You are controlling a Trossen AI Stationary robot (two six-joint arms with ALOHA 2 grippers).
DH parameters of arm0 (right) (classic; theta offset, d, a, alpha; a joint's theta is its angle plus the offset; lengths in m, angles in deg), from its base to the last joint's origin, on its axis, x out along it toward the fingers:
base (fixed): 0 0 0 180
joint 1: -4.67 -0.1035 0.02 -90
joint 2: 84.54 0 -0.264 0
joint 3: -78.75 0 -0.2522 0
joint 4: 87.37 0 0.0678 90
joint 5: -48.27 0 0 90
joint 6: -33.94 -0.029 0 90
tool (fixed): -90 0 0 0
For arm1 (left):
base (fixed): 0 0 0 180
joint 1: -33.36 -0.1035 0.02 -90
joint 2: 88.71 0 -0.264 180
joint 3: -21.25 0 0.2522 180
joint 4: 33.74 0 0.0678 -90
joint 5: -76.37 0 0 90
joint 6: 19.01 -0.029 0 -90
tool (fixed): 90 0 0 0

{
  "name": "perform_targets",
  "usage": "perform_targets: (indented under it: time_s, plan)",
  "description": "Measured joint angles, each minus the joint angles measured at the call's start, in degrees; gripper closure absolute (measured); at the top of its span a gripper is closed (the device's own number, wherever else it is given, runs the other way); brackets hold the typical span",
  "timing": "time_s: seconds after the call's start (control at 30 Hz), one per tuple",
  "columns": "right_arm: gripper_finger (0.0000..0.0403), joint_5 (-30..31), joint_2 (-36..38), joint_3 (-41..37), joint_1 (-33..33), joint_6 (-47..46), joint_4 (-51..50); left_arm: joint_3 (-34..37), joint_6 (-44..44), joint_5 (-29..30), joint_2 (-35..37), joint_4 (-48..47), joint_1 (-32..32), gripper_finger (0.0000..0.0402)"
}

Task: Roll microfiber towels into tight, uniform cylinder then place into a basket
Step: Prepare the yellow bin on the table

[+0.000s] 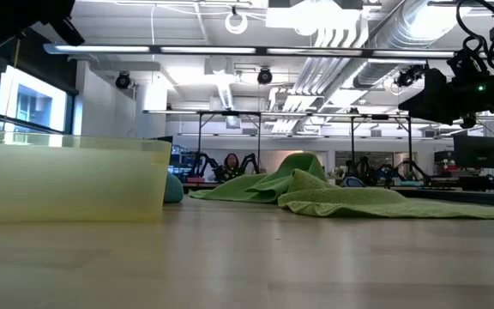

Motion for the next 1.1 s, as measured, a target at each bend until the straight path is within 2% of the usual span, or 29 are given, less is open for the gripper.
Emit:
perform_targets:
  time_s: [0.2,0.4,0.53,0.8,1.1]
  plan:
    - [0.0204,0.0,0.0,0.0,0.0,0.0,0.0,-5.1,-5.3,-0.4,-10.4,-0.8,0.0,0.0351]
    - [0.0204,0.0,0.0,0.0,0.0,0.0,0.0,-12.7,-7.8,-5.4,-25.4,-4.3,0.0,0.0351]
    - [0.0204,0.0,0.0,0.0,0.0,0.0,0.0,-19.1,-11.3,-6.4,-36.1,-8.7,1.0,0.0351]
    - [0.0204,0.0,0.0,0.0,0.0,0.0,0.0,-34.3,-23.0,-5.2,-54.4,-27.1,7.4,0.0343]
    - [0.0204,0.0,0.0,0.0,0.0,0.0,0.0,-44.2,-24.2,-4.4,-67.7,-45.4,15.2,0.0299]
